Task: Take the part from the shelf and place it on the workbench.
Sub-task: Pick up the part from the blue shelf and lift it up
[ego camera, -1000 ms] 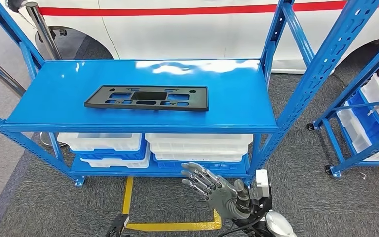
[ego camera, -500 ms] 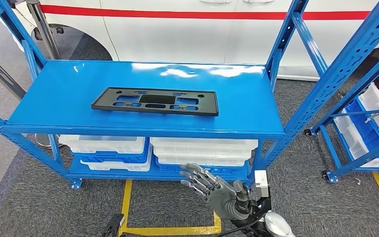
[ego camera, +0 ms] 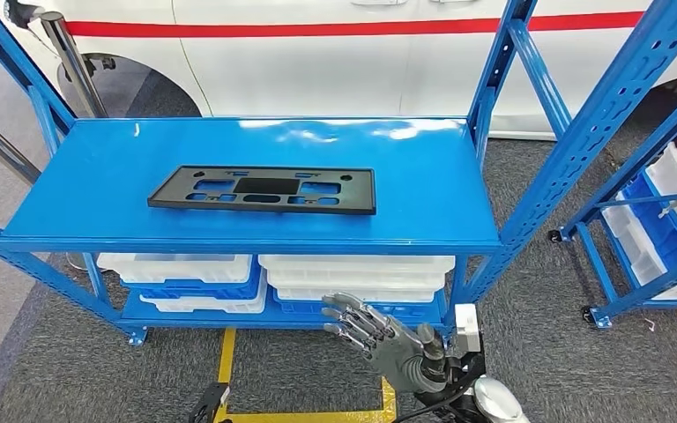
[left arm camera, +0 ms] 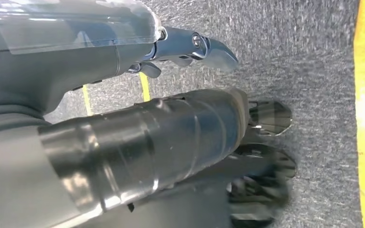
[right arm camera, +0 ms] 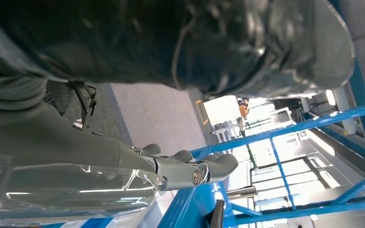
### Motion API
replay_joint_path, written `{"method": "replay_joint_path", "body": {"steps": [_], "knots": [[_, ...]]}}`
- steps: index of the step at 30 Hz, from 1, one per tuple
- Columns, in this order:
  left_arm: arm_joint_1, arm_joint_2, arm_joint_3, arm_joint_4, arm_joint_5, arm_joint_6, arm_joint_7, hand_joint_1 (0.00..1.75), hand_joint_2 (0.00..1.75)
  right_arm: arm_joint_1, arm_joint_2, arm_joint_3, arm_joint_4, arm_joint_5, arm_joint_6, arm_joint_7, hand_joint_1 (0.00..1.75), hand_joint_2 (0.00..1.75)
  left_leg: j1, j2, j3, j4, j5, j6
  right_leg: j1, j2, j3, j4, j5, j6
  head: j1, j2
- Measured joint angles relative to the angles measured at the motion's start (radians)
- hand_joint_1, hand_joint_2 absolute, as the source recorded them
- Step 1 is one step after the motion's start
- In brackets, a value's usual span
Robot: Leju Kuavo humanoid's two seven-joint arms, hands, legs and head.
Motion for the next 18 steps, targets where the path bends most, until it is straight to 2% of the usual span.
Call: {"method": "replay_joint_path", "body": {"steps": [1, 2, 3, 4, 5, 6, 7, 10, 11, 12, 15, 16, 17, 18], "knots": [[0.002, 0.000, 0.000, 0.000, 0.000, 0.000, 0.000, 0.00, 0.00, 0.001, 0.000, 0.000, 0.000, 0.000, 0.000, 0.000, 0.00, 0.00, 0.002, 0.000, -0.028, 0.035, 0.002, -0.002, 0.000, 0.001, 0.007, 0.000, -0.006, 0.001, 0.000, 0.000], [0.003, 0.000, 0.000, 0.000, 0.000, 0.000, 0.000, 0.00, 0.00, 0.001, 0.000, 0.000, 0.000, 0.000, 0.000, 0.000, 0.00, 0.00, 0.003, 0.000, -0.038, 0.031, 0.026, -0.003, 0.000, 0.002, 0.015, 0.000, -0.013, 0.002, 0.000, 0.000], [0.004, 0.000, 0.000, 0.000, 0.000, 0.000, 0.000, 0.00, 0.00, 0.001, 0.000, 0.000, 0.000, 0.000, 0.000, 0.000, 0.00, 0.00, 0.003, 0.000, -0.026, -0.014, 0.069, -0.002, -0.001, 0.003, 0.027, 0.000, -0.022, 0.005, 0.000, 0.000], [0.004, 0.000, 0.000, 0.000, 0.000, 0.000, 0.000, 0.00, 0.00, 0.001, 0.000, 0.000, 0.000, 0.000, 0.000, 0.000, 0.00, 0.00, 0.003, 0.000, 0.001, -0.087, 0.120, 0.002, -0.001, 0.004, 0.038, 0.000, -0.031, 0.008, 0.000, 0.000], [0.003, 0.000, 0.000, 0.000, 0.000, 0.000, 0.000, 0.00, 0.00, 0.001, 0.000, 0.000, 0.000, 0.000, 0.000, 0.000, 0.00, 0.00, 0.001, 0.000, 0.031, -0.155, 0.152, 0.006, 0.000, 0.004, 0.048, 0.000, -0.041, 0.013, 0.000, 0.000], [0.002, 0.000, 0.000, 0.000, 0.000, 0.000, 0.000, 0.00, 0.00, 0.000, 0.000, 0.000, 0.000, 0.000, 0.000, 0.000, 0.00, 0.00, -0.002, 0.000, 0.056, -0.208, 0.170, 0.012, 0.001, 0.004, 0.055, -0.001, -0.050, 0.019, 0.000, 0.000], [0.002, 0.000, 0.000, 0.000, 0.000, 0.000, 0.000, 0.00, 0.00, 0.000, 0.000, 0.000, 0.000, 0.000, 0.000, 0.000, 0.00, 0.00, -0.005, -0.001, 0.071, -0.238, 0.170, 0.018, 0.002, 0.004, 0.061, -0.003, -0.056, 0.025, 0.000, 0.000], [0.001, 0.000, 0.000, 0.000, 0.000, 0.000, 0.000, 0.00, 0.00, -0.001, 0.000, 0.000, 0.000, 0.000, 0.000, 0.000, 0.00, 0.00, -0.005, -0.003, 0.091, -0.257, 0.151, 0.037, 0.002, 0.003, 0.073, 0.006, -0.057, 0.042, 0.000, 0.000], [0.001, 0.000, 0.000, 0.000, -0.001, 0.000, 0.000, 0.00, 0.00, -0.002, 0.000, 0.000, 0.000, 0.000, 0.000, 0.000, 0.00, 0.00, -0.003, -0.004, 0.100, -0.261, 0.147, 0.044, 0.001, 0.003, 0.065, 0.031, -0.058, 0.046, 0.001, 0.000], [0.000, 0.000, 0.000, 0.000, -0.001, 0.000, 0.000, 0.00, 0.00, -0.003, 0.000, 0.000, 0.000, 0.000, 0.000, -0.001, 0.00, 0.00, -0.002, -0.005, 0.110, -0.264, 0.142, 0.051, 0.000, 0.002, 0.043, 0.071, -0.067, 0.049, 0.001, 0.000], [0.001, 0.000, 0.000, 0.000, -0.001, 0.000, 0.000, 0.00, 0.00, -0.001, 0.000, 0.000, 0.000, 0.000, 0.000, -0.001, 0.00, 0.00, -0.002, -0.005, 0.134, -0.266, 0.122, 0.059, -0.003, 0.002, -0.085, 0.254, -0.132, 0.058, 0.002, 0.000], [0.002, 0.000, 0.000, 0.000, -0.001, 0.000, 0.000, 0.00, 0.00, 0.001, 0.000, 0.000, 0.000, 0.000, 0.000, 0.000, 0.00, 0.00, -0.003, -0.005, 0.144, -0.266, 0.114, 0.059, -0.003, 0.002, -0.122, 0.287, -0.146, 0.060, 0.002, 0.000], [0.003, 0.000, 0.000, 0.000, -0.001, 0.000, 0.000, 0.00, 0.00, 0.001, 0.000, 0.000, 0.001, 0.000, 0.000, 0.000, 0.00, 0.00, -0.003, -0.005, 0.155, -0.266, 0.105, 0.059, -0.003, 0.002, -0.141, 0.285, -0.140, 0.061, 0.002, 0.000], [0.004, 0.000, 0.000, 0.000, -0.001, 0.000, 0.000, 0.00, 0.00, 0.002, 0.000, 0.000, 0.001, 0.000, 0.000, 0.000, 0.00, 0.00, -0.003, -0.006, 0.169, -0.266, 0.096, 0.058, -0.003, 0.002, -0.144, 0.252, -0.111, 0.059, 0.002, 0.000]]}}
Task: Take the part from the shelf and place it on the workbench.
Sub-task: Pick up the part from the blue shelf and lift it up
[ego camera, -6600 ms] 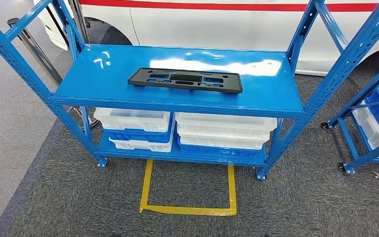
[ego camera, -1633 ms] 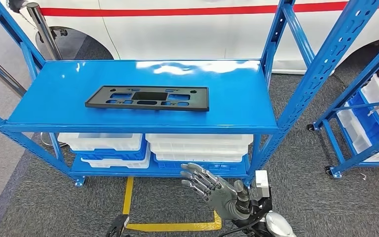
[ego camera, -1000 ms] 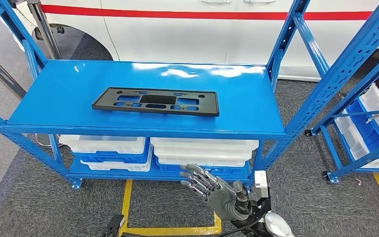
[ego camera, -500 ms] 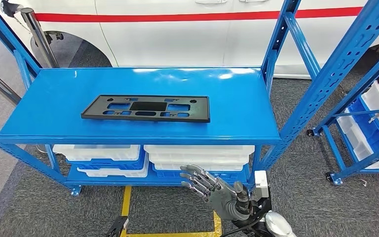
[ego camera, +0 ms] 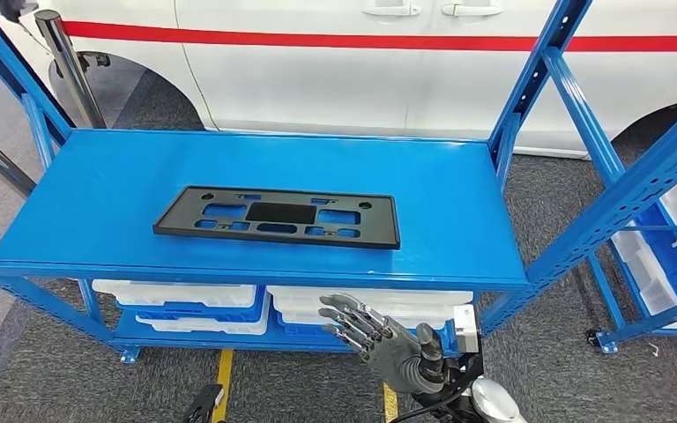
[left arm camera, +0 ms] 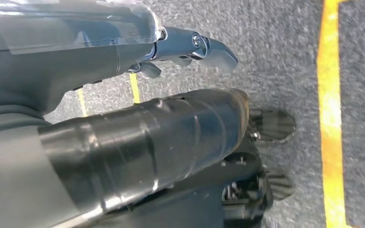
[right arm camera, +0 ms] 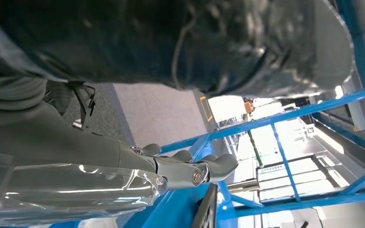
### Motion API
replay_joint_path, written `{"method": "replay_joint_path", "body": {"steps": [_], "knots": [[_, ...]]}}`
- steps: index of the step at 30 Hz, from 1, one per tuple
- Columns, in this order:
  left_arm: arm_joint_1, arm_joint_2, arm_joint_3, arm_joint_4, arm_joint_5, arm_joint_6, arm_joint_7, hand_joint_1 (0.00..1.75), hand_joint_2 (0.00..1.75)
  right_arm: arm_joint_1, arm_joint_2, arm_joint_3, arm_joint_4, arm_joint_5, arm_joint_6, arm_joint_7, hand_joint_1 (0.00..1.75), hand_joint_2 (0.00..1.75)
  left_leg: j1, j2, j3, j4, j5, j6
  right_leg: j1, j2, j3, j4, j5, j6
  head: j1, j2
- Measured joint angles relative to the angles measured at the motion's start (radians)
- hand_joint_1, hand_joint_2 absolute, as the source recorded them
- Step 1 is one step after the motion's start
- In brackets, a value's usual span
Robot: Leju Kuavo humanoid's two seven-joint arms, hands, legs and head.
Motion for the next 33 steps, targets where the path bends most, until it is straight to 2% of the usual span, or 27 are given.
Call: {"method": "replay_joint_path", "body": {"steps": [1, 2, 3, 4, 5, 7, 9, 10, 12, 13, 14, 15, 17, 19, 21, 22, 24, 25, 27, 28, 29, 30, 32, 33], "knots": [[0.000, 0.000, 0.000, 0.000, 0.000, 0.000, 0.000, 0.00, 0.00, 0.000, 0.000, 0.000, 0.000, 0.000, 0.000, 0.000, 0.00, 0.00, 0.000, 0.000, 0.015, 0.000, -0.010, -0.002, 0.001, 0.000, 0.010, -0.060, 0.050, -0.004, 0.000, 0.000], [0.000, 0.000, 0.000, 0.000, 0.000, 0.000, 0.000, 0.00, 0.00, 0.000, -0.001, 0.000, 0.001, 0.000, 0.000, 0.000, 0.00, 0.44, -0.001, 0.000, 0.029, 0.002, -0.021, -0.005, 0.003, 0.000, 0.022, -0.127, 0.107, -0.010, 0.000, 0.000], [-0.001, -0.001, 0.000, 0.000, 0.000, 0.000, 0.000, 0.00, 0.00, 0.000, -0.001, 0.000, 0.002, 0.000, 0.000, 0.000, 0.00, 0.87, -0.002, -0.001, 0.037, 0.003, -0.030, -0.011, 0.006, -0.001, 0.032, -0.178, 0.146, -0.016, 0.000, 0.000], [-0.001, -0.001, 0.000, 0.000, 0.000, 0.001, 0.000, 0.00, 0.00, 0.000, -0.002, 0.000, 0.003, 0.001, 0.001, 0.000, 0.00, 1.31, -0.004, -0.002, 0.041, 0.005, -0.040, -0.017, 0.008, -0.001, 0.039, -0.211, 0.174, -0.023, -0.001, 0.000], [-0.002, -0.001, 0.000, 0.001, 0.000, 0.002, 0.000, 0.00, 0.00, 0.000, -0.002, 0.000, 0.003, 0.001, 0.001, 0.001, 0.00, 1.75, -0.005, -0.002, 0.043, 0.008, -0.045, -0.023, 0.010, 0.000, 0.040, -0.223, 0.183, -0.028, -0.001, 0.000], [-0.003, -0.001, 0.000, 0.000, 0.000, 0.003, -0.001, 0.00, 0.00, -0.001, -0.002, 0.000, 0.004, 0.002, 0.002, 0.000, 0.00, 1.75, -0.004, -0.001, 0.045, 0.015, -0.050, -0.034, 0.009, 0.002, 0.048, -0.226, 0.181, -0.039, -0.002, 0.000], [-0.004, 0.000, 0.000, 0.000, 0.000, 0.003, -0.004, 0.00, 0.00, -0.002, -0.001, 0.001, 0.003, 0.004, -0.001, 0.001, 0.00, 1.75, -0.002, 0.000, 0.028, 0.060, -0.066, -0.043, 0.005, 0.003, 0.063, -0.235, 0.176, -0.050, -0.002, 0.000], [-0.005, 0.000, 0.000, 0.000, 0.000, 0.003, -0.006, 0.00, 0.00, -0.003, -0.001, 0.001, 0.003, 0.009, -0.005, 0.002, 0.00, 1.75, 0.000, 0.000, 0.002, 0.108, -0.088, -0.048, 0.003, 0.002, 0.069, -0.238, 0.174, -0.054, -0.003, 0.000], [-0.002, 0.000, 0.000, 0.000, 0.003, 0.003, -0.008, 0.00, 0.00, -0.003, 0.000, 0.001, 0.002, 0.036, -0.036, 0.005, 0.00, 1.75, 0.003, 0.000, -0.073, 0.229, -0.142, -0.058, 0.003, 0.001, 0.074, -0.239, 0.167, -0.059, -0.004, 0.000], [0.001, 0.000, 0.000, 0.001, 0.006, 0.003, -0.009, 0.00, 0.00, -0.003, 0.000, 0.001, 0.002, 0.069, -0.070, 0.003, 0.00, 1.75, 0.005, 0.000, -0.106, 0.271, -0.156, -0.062, 0.004, 0.001, 0.075, -0.239, 0.164, -0.060, -0.004, 0.000], [0.005, 0.000, 0.001, 0.001, 0.008, 0.003, -0.011, 0.00, 0.00, -0.003, 0.000, 0.001, 0.002, 0.123, -0.122, -0.002, 0.00, 1.75, 0.006, 0.000, -0.125, 0.282, -0.150, -0.063, 0.004, 0.002, 0.078, -0.237, 0.160, -0.060, -0.004, 0.000], [0.009, 0.002, 0.002, 0.001, 0.012, 0.004, -0.013, 0.00, 0.00, -0.003, -0.001, 0.001, 0.002, 0.193, -0.186, -0.009, 0.00, 1.75, 0.006, 0.000, -0.126, 0.258, -0.123, -0.063, 0.004, 0.004, 0.081, -0.236, 0.156, -0.059, -0.004, 0.000], [0.017, 0.007, 0.006, 0.001, 0.020, 0.004, -0.024, 0.00, 0.00, -0.007, -0.005, 0.006, -0.001, 0.396, -0.364, -0.027, 0.00, 1.75, 0.006, 0.001, -0.087, 0.132, -0.035, -0.058, 0.003, 0.005, 0.091, -0.234, 0.148, -0.055, -0.003, 0.000], [0.027, 0.013, 0.009, 0.001, 0.028, 0.003, -0.038, 0.00, 0.00, -0.014, -0.015, 0.015, -0.004, 0.579, -0.522, -0.037, 0.00, 1.75, 0.001, 0.001, -0.056, 0.035, 0.005, -0.048, 0.005, 0.006, 0.095, -0.232, 0.144, -0.046, -0.003, 0.000], [0.040, 0.016, 0.011, 0.001, 0.032, 0.003, -0.050, 0.00, 0.00, -0.024, -0.025, 0.028, -0.008, 0.709, -0.625, -0.029, 0.00, 1.75, -0.004, 0.001, -0.051, 0.018, 0.006, -0.035, 0.007, 0.007, 0.095, -0.233, 0.143, -0.035, -0.003, 0.000], [0.047, 0.017, 0.012, 0.001, 0.035, 0.003, -0.059, 0.00, 0.00, -0.030, -0.028, 0.037, -0.011, 0.778, -0.675, -0.018, 0.00, 1.75, -0.001, 0.001, -0.048, 0.015, 0.016, -0.027, 0.008, 0.007, 0.094, -0.235, 0.141, -0.028, -0.003, 0.000], [0.054, 0.017, 0.015, 0.002, 0.038, 0.005, -0.080, 0.00, 0.00, -0.050, -0.032, 0.060, -0.019, 0.923, -0.785, 0.018, 0.00, 1.75, 0.004, 0.002, -0.041, 0.004, 0.028, -0.015, 0.007, 0.006, 0.086, -0.210, 0.119, -0.017, -0.002, 0.000], [0.055, 0.018, 0.017, 0.002, 0.039, 0.007, -0.088, 0.00, 0.00, -0.064, -0.033, 0.073, -0.022, 0.989, -0.838, 0.037, 0.00, 1.75, 0.006, 0.003, -0.039, -0.001, 0.031, -0.010, 0.006, 0.004, 0.068, -0.172, 0.095, -0.014, -0.002, 0.000], [0.058, 0.018, 0.022, 0.003, 0.040, 0.009, -0.096, 0.00, 0.00, -0.083, -0.035, 0.099, -0.024, 1.096, -0.923, 0.071, 0.00, 1.75, 0.004, 0.004, -0.038, -0.002, 0.031, -0.005, 0.003, 0.002, 0.012, -0.050, 0.037, -0.009, -0.001, 0.000], [0.060, 0.018, 0.024, 0.004, 0.040, 0.010, -0.097, 0.00, 0.00, -0.087, -0.037, 0.114, -0.024, 1.140, -0.956, 0.084, 0.00, 1.75, 0.003, 0.004, -0.038, -0.001, 0.029, -0.004, 0.002, 0.002, -0.014, 0.001, 0.022, -0.007, -0.001, 0.000], [0.063, 0.018, 0.026, 0.004, 0.041, 0.012, -0.098, 0.00, 0.00, -0.090, -0.038, 0.127, -0.024, 1.172, -0.979, 0.094, 0.00, 1.75, 0.003, 0.003, -0.038, 0.000, 0.027, -0.003, 0.001, 0.002, -0.027, 0.024, 0.023, -0.006, -0.001, 0.000], [0.065, 0.018, 0.029, 0.005, 0.041, 0.013, -0.098, 0.00, 0.00, -0.095, -0.040, 0.139, -0.023, 1.196, -0.995, 0.101, 0.00, 1.75, 0.003, 0.003, -0.037, 0.002, 0.025, -0.004, 0.000, 0.002, -0.023, 0.010, 0.044, -0.005, -0.001, 0.000], [0.068, 0.017, 0.032, 0.006, 0.041, 0.015, -0.098, 0.00, 0.00, -0.107, -0.042, 0.157, -0.023, 1.218, -1.010, 0.107, 0.00, 1.75, 0.003, 0.001, -0.035, 0.008, 0.018, -0.008, 0.000, 0.001, 0.028, -0.102, 0.107, -0.010, -0.001, 0.000], [0.068, 0.017, 0.032, 0.006, 0.041, 0.016, -0.098, 0.00, 0.00, -0.113, -0.042, 0.162, -0.024, 1.222, -1.013, 0.109, 0.00, 1.75, 0.001, 0.001, -0.035, 0.013, 0.014, -0.012, 0.002, 0.000, 0.056, -0.162, 0.128, -0.014, -0.001, 0.000]]}}
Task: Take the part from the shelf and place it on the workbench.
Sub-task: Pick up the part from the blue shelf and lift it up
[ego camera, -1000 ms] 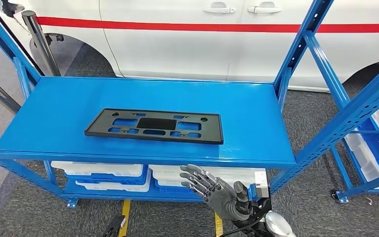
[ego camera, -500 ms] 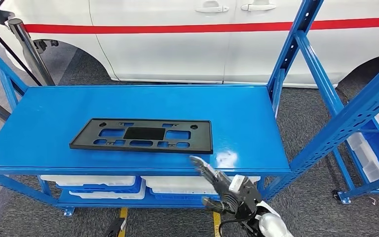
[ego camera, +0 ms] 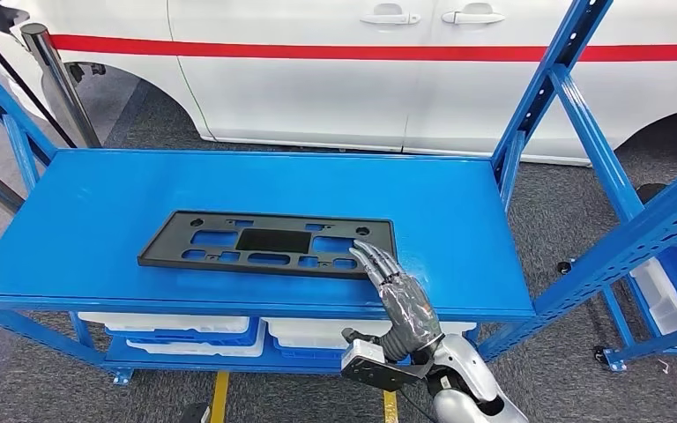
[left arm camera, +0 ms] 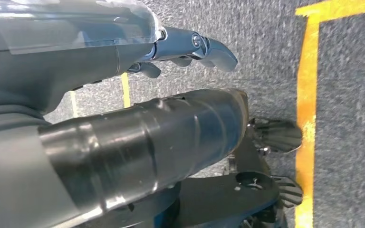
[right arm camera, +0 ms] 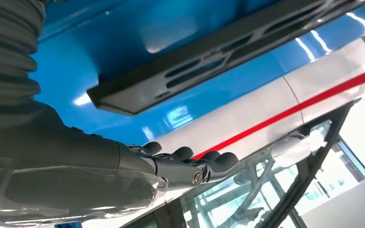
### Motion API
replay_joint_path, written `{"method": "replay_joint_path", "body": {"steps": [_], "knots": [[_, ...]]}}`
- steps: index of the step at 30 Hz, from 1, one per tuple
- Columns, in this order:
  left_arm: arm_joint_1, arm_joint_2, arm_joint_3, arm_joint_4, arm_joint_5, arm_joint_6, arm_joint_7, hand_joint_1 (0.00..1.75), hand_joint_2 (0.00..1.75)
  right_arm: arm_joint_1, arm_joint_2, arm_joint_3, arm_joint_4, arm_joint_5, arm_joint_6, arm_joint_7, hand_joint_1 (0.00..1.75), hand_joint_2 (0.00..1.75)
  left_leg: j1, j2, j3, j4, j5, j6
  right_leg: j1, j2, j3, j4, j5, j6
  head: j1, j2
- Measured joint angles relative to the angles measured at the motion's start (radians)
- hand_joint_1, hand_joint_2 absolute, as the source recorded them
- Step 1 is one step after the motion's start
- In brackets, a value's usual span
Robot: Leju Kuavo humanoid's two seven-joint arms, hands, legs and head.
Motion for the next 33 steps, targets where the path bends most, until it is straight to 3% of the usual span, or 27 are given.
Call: {"method": "replay_joint_path", "body": {"steps": [2, 6, 7, 9, 11, 12, 13, 14, 16, 17, 21, 23, 25, 26, 27, 28, 30, 32, 33], "knots": [[0.000, 0.000, 0.001, 0.000, 0.000, 0.002, 0.000, 0.00, 0.00, -0.007, -0.001, 0.008, 0.000, 0.009, -0.007, 0.002, 0.00, 1.75, -0.003, -0.001, -0.002, 0.005, -0.005, -0.009, 0.004, 0.000, 0.028, -0.060, 0.010, -0.007, 0.000, 0.000], [0.003, 0.001, 0.002, 0.001, 0.001, 0.003, -0.002, 0.00, 0.00, -0.016, -0.017, 0.031, 0.003, 0.101, -0.063, 0.020, 0.00, 1.75, -0.002, 0.000, -0.010, 0.026, -0.026, -0.030, -0.001, 0.002, 0.035, -0.070, 0.010, -0.026, -0.001, 0.000], [0.003, 0.002, 0.002, 0.001, 0.001, 0.003, -0.002, 0.00, 0.00, -0.022, -0.020, 0.038, 0.006, 0.138, -0.086, 0.032, 0.00, 1.75, -0.001, 0.000, -0.026, 0.062, -0.047, -0.035, -0.003, 0.001, 0.038, -0.074, 0.011, -0.031, -0.001, 0.000], [0.004, 0.002, 0.003, 0.002, 0.002, 0.004, -0.002, 0.00, 0.00, -0.037, -0.025, 0.056, 0.017, 0.220, -0.139, 0.061, 0.00, 1.75, 0.002, 0.000, -0.088, 0.186, -0.107, -0.043, -0.002, 0.000, 0.040, -0.075, 0.009, -0.039, -0.002, 0.000], [0.007, 0.002, 0.004, 0.003, 0.003, 0.005, -0.001, 0.00, 0.00, -0.049, -0.031, 0.074, 0.032, 0.283, -0.180, 0.089, 0.00, 1.75, 0.004, 0.000, -0.142, 0.282, -0.131, -0.047, -0.001, 0.000, 0.040, -0.074, 0.007, -0.040, -0.002, 0.000], [0.009, 0.002, 0.004, 0.004, 0.005, 0.006, -0.001, 0.00, 0.00, -0.055, -0.034, 0.083, 0.041, 0.301, -0.191, 0.100, 0.00, 1.75, 0.004, 0.000, -0.145, 0.280, -0.114, -0.047, -0.001, 0.000, 0.042, -0.073, 0.006, -0.040, -0.002, 0.000], [0.010, 0.003, 0.005, 0.004, 0.006, 0.006, -0.001, 0.00, 0.00, -0.060, -0.037, 0.091, 0.049, 0.308, -0.195, 0.107, 0.00, 1.75, 0.005, 0.000, -0.130, 0.240, -0.081, -0.046, -0.001, 0.001, 0.044, -0.072, 0.004, -0.039, -0.002, 0.000], [0.011, 0.005, 0.006, 0.004, 0.008, 0.007, -0.001, 0.00, 0.00, -0.067, -0.040, 0.099, 0.055, 0.306, -0.192, 0.112, 0.00, 1.75, 0.005, 0.001, -0.100, 0.171, -0.040, -0.043, -0.002, 0.001, 0.046, -0.071, 0.002, -0.037, -0.002, 0.000], [0.010, 0.007, 0.010, 0.005, 0.010, 0.008, -0.002, 0.00, 0.00, -0.085, -0.047, 0.115, 0.065, 0.283, -0.167, 0.117, 0.00, 1.75, 0.002, 0.000, -0.045, 0.050, 0.008, -0.034, 0.002, 0.003, 0.048, -0.069, -0.002, -0.030, -0.001, 0.000], [0.010, 0.007, 0.012, 0.005, 0.012, 0.009, -0.002, 0.00, 0.00, -0.094, -0.051, 0.122, 0.068, 0.268, -0.150, 0.119, 0.00, 1.75, -0.001, -0.001, -0.032, 0.019, 0.015, -0.030, 0.003, 0.003, 0.047, -0.068, -0.003, -0.025, -0.001, 0.000], [0.015, 0.007, 0.022, 0.005, 0.018, 0.017, -0.006, 0.00, 0.00, -0.124, -0.073, 0.140, 0.081, 0.234, -0.098, 0.131, 0.00, 1.75, 0.001, -0.001, -0.025, -0.001, 0.019, -0.009, 0.002, 0.002, 0.043, -0.058, -0.013, -0.003, -0.001, 0.000], [0.015, 0.008, 0.026, 0.006, 0.020, 0.022, -0.012, 0.00, 0.00, -0.141, -0.087, 0.147, 0.088, 0.229, -0.074, 0.140, 0.00, 1.75, 0.005, 0.001, -0.021, -0.009, 0.024, 0.001, 0.000, 0.000, 0.006, 0.022, -0.061, 0.004, 0.000, 0.000], [0.015, 0.008, 0.029, 0.006, 0.021, 0.025, -0.019, 0.00, 0.00, -0.152, -0.100, 0.156, 0.097, 0.225, -0.049, 0.149, 0.00, 1.75, 0.004, 0.002, -0.020, -0.009, 0.022, 0.006, -0.002, 0.000, -0.057, 0.151, -0.119, 0.009, 0.000, 0.000], [0.016, 0.008, 0.029, 0.006, 0.022, 0.026, -0.021, 0.00, 0.00, -0.154, -0.107, 0.160, 0.103, 0.223, -0.038, 0.153, 0.00, 1.75, 0.003, 0.001, -0.020, -0.008, 0.021, 0.007, -0.003, 0.000, -0.080, 0.195, -0.128, 0.011, 0.000, 0.000], [0.017, 0.008, 0.030, 0.006, 0.022, 0.027, -0.023, 0.00, 0.00, -0.156, -0.113, 0.164, 0.107, 0.220, -0.031, 0.156, 0.00, 1.75, 0.003, 0.001, -0.019, -0.007, 0.020, 0.007, -0.004, 0.000, -0.087, 0.204, -0.118, 0.012, 0.000, 0.000], [0.019, 0.008, 0.030, 0.006, 0.022, 0.027, -0.025, 0.00, 0.00, -0.160, -0.119, 0.167, 0.112, 0.218, -0.026, 0.160, 0.00, 1.75, 0.004, 0.000, -0.018, -0.005, 0.018, 0.005, -0.004, 0.000, -0.076, 0.175, -0.091, 0.011, 0.000, 0.000], [0.020, 0.008, 0.030, 0.006, 0.022, 0.028, -0.027, 0.00, 0.00, -0.171, -0.127, 0.171, 0.117, 0.213, -0.020, 0.164, 0.00, 1.75, 0.003, -0.001, -0.016, 0.003, 0.011, -0.001, -0.005, -0.001, -0.016, 0.045, -0.022, 0.008, 0.000, 0.000], [0.019, 0.008, 0.032, 0.007, 0.023, 0.029, -0.031, 0.00, 0.00, -0.179, -0.131, 0.174, 0.121, 0.210, -0.015, 0.167, 0.00, 1.75, -0.001, -0.001, -0.018, 0.011, 0.003, -0.010, -0.002, -0.002, 0.023, -0.042, 0.005, 0.000, -0.001, 0.000], [0.019, 0.008, 0.033, 0.007, 0.023, 0.030, -0.033, 0.00, 0.00, -0.181, -0.132, 0.176, 0.122, 0.209, -0.013, 0.169, 0.00, 1.75, -0.003, -0.001, -0.020, 0.013, 0.002, -0.015, 0.000, -0.002, 0.026, -0.052, 0.001, -0.005, -0.001, 0.000]]}}
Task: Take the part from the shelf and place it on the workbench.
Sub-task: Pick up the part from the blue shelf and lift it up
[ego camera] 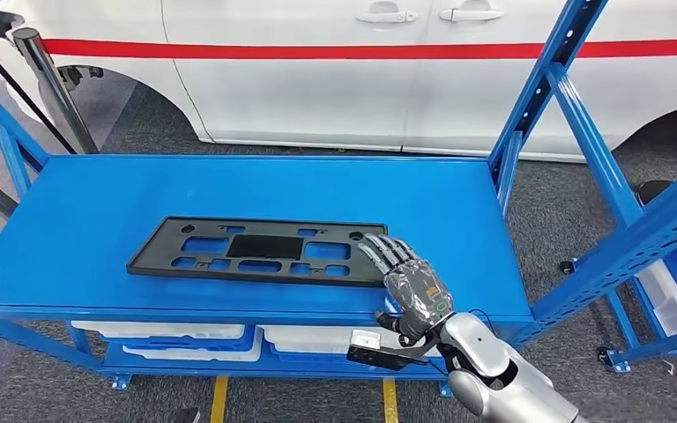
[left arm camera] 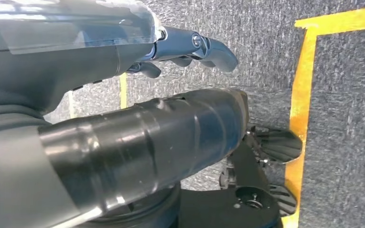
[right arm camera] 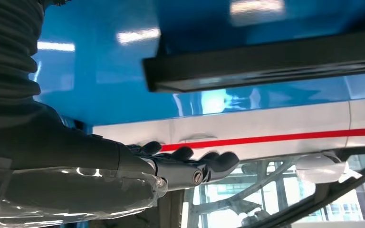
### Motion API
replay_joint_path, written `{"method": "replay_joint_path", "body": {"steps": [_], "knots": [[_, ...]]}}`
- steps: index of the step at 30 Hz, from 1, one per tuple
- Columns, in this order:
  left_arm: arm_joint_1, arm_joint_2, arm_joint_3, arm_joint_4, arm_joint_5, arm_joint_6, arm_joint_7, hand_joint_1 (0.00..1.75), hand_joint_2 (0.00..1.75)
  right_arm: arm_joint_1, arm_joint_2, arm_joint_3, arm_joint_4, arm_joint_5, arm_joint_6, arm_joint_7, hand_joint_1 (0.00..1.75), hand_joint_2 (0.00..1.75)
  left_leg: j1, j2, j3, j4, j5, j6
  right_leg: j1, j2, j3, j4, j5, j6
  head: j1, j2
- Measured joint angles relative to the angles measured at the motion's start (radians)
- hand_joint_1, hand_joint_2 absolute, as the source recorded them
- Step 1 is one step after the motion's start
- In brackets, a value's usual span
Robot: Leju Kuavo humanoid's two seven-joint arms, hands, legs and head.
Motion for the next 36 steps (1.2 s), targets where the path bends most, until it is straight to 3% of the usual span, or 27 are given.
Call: {"method": "replay_joint_path", "body": {"steps": [2, 4, 7, 9, 10, 13, 15, 19, 20, 22, 24, 25, 26, 28, 29, 34, 36], "knots": [[0.000, 0.000, 0.002, 0.000, 0.001, 0.001, -0.002, 0.00, 0.00, -0.001, -0.003, 0.003, 0.002, -0.001, 0.001, 0.004, 0.00, 1.75, 0.000, 0.000, 0.000, -0.001, -0.002, -0.009, 0.000, 0.001, 0.001, -0.005, 0.002, -0.011, 0.000, 0.000], [0.000, 0.000, 0.002, 0.000, 0.001, 0.003, -0.002, 0.00, 0.00, -0.004, -0.006, 0.004, 0.003, -0.001, 0.001, 0.007, 0.00, 1.75, 0.003, 0.001, -0.012, 0.032, -0.027, -0.019, -0.003, 0.000, 0.005, -0.011, 0.004, -0.025, 0.000, 0.000], [0.000, 0.000, 0.003, 0.000, 0.001, 0.004, -0.003, 0.00, 0.00, -0.006, -0.008, 0.006, 0.004, -0.003, 0.003, 0.009, 0.00, 1.75, 0.007, 0.001, -0.094, 0.205, -0.112, -0.030, -0.001, -0.001, 0.007, -0.013, 0.004, -0.036, -0.001, 0.000], [0.002, 0.000, 0.003, 0.001, 0.001, 0.004, -0.002, 0.00, 0.00, -0.006, -0.008, 0.008, 0.008, -0.007, 0.010, 0.010, 0.00, 1.75, 0.007, 0.002, -0.133, 0.275, -0.123, -0.031, 0.002, -0.001, 0.008, -0.012, 0.002, -0.038, -0.001, 0.000], [0.002, 0.000, 0.003, 0.001, 0.002, 0.004, -0.002, 0.00, 0.00, -0.006, -0.009, 0.009, 0.009, -0.010, 0.014, 0.011, 0.00, 1.75, 0.007, 0.002, -0.128, 0.258, -0.102, -0.028, 0.003, 0.000, 0.009, -0.012, 0.002, -0.038, -0.001, 0.000], [0.001, 0.002, 0.004, 0.001, 0.002, 0.004, -0.002, 0.00, 0.00, -0.006, -0.009, 0.010, 0.011, -0.014, 0.019, 0.011, 0.00, 1.75, 0.001, 0.001, -0.041, 0.069, -0.007, -0.007, 0.008, 0.002, 0.015, -0.012, -0.001, -0.035, -0.001, 0.000], [0.000, 0.004, 0.005, 0.001, 0.002, 0.003, -0.002, 0.00, 0.00, -0.007, -0.010, 0.010, 0.011, -0.014, 0.019, 0.012, 0.00, 1.75, -0.006, 0.001, -0.009, 0.001, 0.009, 0.002, 0.009, 0.002, 0.015, -0.012, -0.002, -0.028, -0.001, 0.000], [0.001, 0.004, 0.008, 0.001, 0.001, -0.004, -0.002, 0.00, 0.00, -0.007, -0.011, 0.011, 0.012, -0.013, 0.013, 0.012, 0.00, 1.75, -0.002, 0.002, 0.005, -0.026, 0.021, 0.016, 0.009, 0.002, 0.013, -0.002, -0.014, -0.006, 0.000, 0.000], [-0.001, 0.004, 0.009, 0.001, 0.000, -0.006, -0.002, 0.00, 0.00, -0.007, -0.012, 0.011, 0.012, -0.012, 0.010, 0.012, 0.00, 1.75, 0.002, 0.003, 0.009, -0.034, 0.025, 0.020, 0.008, 0.002, -0.002, 0.032, -0.036, -0.002, 0.000, 0.000], [-0.003, 0.004, 0.010, 0.001, -0.001, -0.007, -0.002, 0.00, 0.00, -0.006, -0.013, 0.012, 0.014, -0.010, 0.006, 0.012, 0.00, 1.75, 0.003, 0.005, 0.012, -0.038, 0.027, 0.025, 0.003, 0.001, -0.059, 0.153, -0.099, 0.005, 0.000, 0.000], [-0.002, 0.004, 0.010, 0.001, -0.001, -0.007, -0.002, 0.00, 0.00, -0.004, -0.013, 0.014, 0.017, -0.007, 0.004, 0.012, 0.00, 1.75, 0.004, 0.005, 0.011, -0.036, 0.026, 0.026, -0.004, 0.001, -0.107, 0.249, -0.128, 0.012, 0.000, 0.000], [-0.001, 0.004, 0.010, 0.001, -0.002, -0.007, -0.002, 0.00, 0.00, -0.004, -0.013, 0.015, 0.019, -0.005, 0.003, 0.012, 0.00, 1.75, 0.005, 0.004, 0.011, -0.033, 0.024, 0.024, -0.007, 0.001, -0.107, 0.246, -0.113, 0.015, 0.000, 0.000], [-0.001, 0.004, 0.010, 0.001, -0.002, -0.007, -0.002, 0.00, 0.00, -0.005, -0.013, 0.016, 0.020, -0.003, 0.003, 0.012, 0.00, 1.75, 0.006, 0.003, 0.011, -0.029, 0.021, 0.021, -0.011, 0.000, -0.086, 0.201, -0.081, 0.018, 0.000, 0.000], [-0.002, 0.003, 0.011, 0.001, -0.002, -0.008, -0.002, 0.00, 0.00, -0.007, -0.013, 0.017, 0.021, -0.002, 0.002, 0.012, 0.00, 1.75, 0.007, 0.002, 0.009, -0.015, 0.011, 0.011, -0.015, -0.002, -0.020, 0.066, -0.022, 0.021, 0.001, 0.000], [-0.003, 0.002, 0.011, 0.001, -0.002, -0.008, -0.002, 0.00, 0.00, -0.008, -0.013, 0.017, 0.021, -0.001, 0.002, 0.012, 0.00, 1.75, 0.005, 0.001, 0.006, -0.008, 0.007, 0.005, -0.015, -0.002, 0.002, 0.020, -0.008, 0.018, 0.000, 0.000], [-0.003, 0.002, 0.011, 0.001, -0.002, -0.007, -0.002, 0.00, 0.00, -0.010, -0.013, 0.018, 0.022, 0.000, 0.001, 0.013, 0.00, 1.75, 0.006, 0.001, 0.001, 0.003, -0.004, -0.020, -0.012, 0.001, 0.012, -0.006, -0.004, -0.012, 0.000, 0.000], [-0.003, 0.002, 0.011, 0.001, -0.002, -0.007, -0.002, 0.00, 0.00, -0.011, -0.013, 0.018, 0.022, 0.000, 0.001, 0.013, 0.00, 1.75, 0.008, 0.001, -0.002, 0.011, -0.012, -0.024, -0.014, 0.000, 0.014, -0.009, -0.001, -0.018, 0.000, 0.000]]}}
